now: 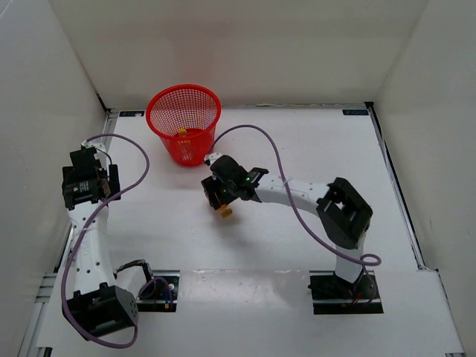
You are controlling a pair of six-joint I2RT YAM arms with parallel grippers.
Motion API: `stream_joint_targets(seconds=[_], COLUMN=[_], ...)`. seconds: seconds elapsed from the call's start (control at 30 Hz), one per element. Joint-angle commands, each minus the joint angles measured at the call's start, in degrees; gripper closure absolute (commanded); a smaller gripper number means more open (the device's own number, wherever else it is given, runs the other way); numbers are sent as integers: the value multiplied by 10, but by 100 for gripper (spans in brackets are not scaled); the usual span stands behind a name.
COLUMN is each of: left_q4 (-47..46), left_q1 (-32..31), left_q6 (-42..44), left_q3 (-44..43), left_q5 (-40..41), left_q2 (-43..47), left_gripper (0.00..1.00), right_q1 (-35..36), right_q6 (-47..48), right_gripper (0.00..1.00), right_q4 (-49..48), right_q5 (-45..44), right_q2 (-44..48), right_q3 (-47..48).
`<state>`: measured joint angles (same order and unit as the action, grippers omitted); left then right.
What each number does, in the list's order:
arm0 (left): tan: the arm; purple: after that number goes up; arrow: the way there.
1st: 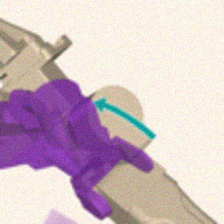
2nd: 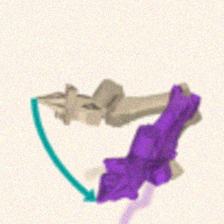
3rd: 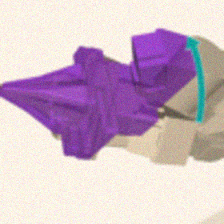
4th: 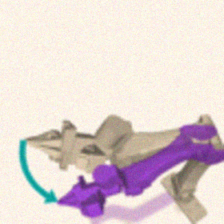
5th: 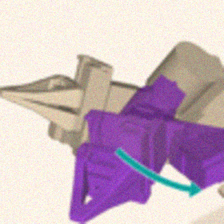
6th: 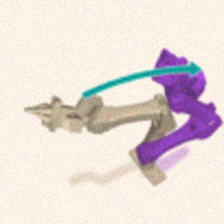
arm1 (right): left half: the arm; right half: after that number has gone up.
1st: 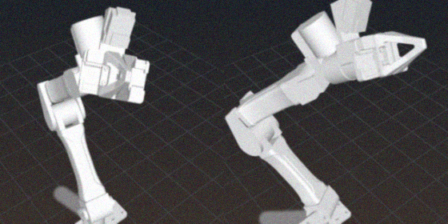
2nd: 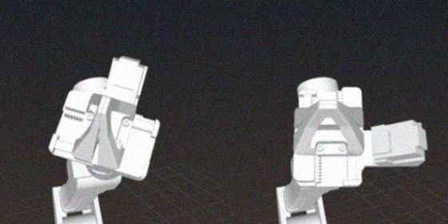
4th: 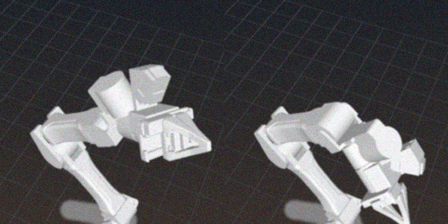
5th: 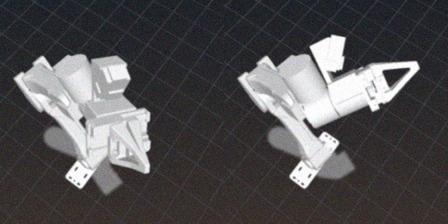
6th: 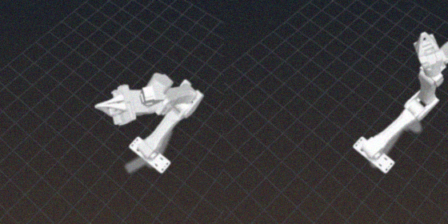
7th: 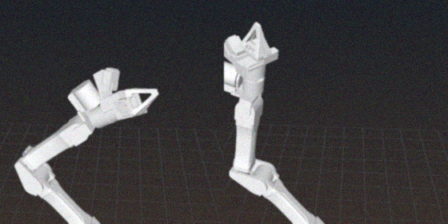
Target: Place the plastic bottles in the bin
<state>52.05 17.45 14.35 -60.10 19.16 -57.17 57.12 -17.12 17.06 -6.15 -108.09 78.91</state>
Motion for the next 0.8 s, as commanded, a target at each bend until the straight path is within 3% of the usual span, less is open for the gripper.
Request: stream_joint_targets(seconds=[0.0, 0.17, 0.2, 0.3, 0.33, 0.47, 0.67, 0.77], left_q4=[-19, -24, -24, -29, -29, -72, -94, -100], left_q1=[2, 2, 2, 2, 2, 22, 88, 108], left_q6=[17, 36, 36, 58, 73, 114, 133, 140], left_q3=[4, 16, 16, 9, 9, 16, -41, -77], left_q5=[42, 62, 69, 90, 95, 115, 90, 76], left_q2=[-13, -55, -62, -93, -108, -138, -227, -265], left_gripper=[0, 0, 0, 0, 0, 0, 0, 0], right_q1=[36, 21, 15, -16, -29, -61, -96, -101], right_q6=[103, 139, 139, 133, 121, 80, 30, 30], right_gripper=[99, 100, 100, 96, 96, 92, 92, 85], right_q4=[-50, -123, -136, -134, -126, -133, -195, -177], right_q5=[43, 8, -3, -34, -45, -82, -92, -54], right_q2=[103, 123, 111, 13, -46, -155, -213, -235], right_q3=[14, 128, 188, 319, 412, 529, 495, 500])
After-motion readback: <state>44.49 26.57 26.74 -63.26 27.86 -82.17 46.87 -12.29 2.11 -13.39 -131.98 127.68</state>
